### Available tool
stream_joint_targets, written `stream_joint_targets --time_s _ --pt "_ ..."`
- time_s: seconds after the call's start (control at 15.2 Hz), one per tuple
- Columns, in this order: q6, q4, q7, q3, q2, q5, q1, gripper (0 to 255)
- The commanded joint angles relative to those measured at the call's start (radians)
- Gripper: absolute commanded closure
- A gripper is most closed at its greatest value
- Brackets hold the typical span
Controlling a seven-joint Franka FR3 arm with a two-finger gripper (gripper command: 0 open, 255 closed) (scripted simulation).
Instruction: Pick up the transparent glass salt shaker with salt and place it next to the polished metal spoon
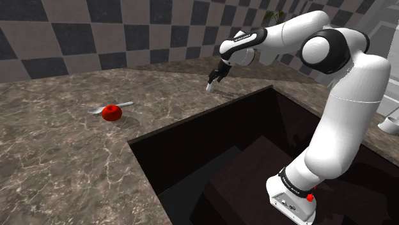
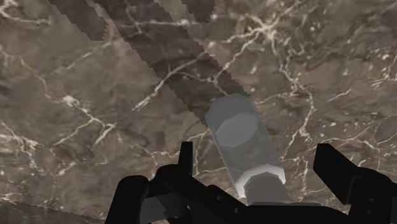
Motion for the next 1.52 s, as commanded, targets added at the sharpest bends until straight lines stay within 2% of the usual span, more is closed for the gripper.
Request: stream_joint_targets --time_s 0.0,0.26,0.33,0.92,1.45 --pt "0.002 0.002 0.000 0.001 0.003 0.001 0.000 0" --pt "0.002 0.002 0.000 0.001 0.003 0.001 0.000 0" --pt "0.002 0.002 0.000 0.001 0.003 0.001 0.000 255" --pt "0.002 0.002 0.000 0.001 0.003 0.001 0.000 255" --pt "-0.082 0.035 0.037 -0.015 -0.051 -0.036 0.008 255"
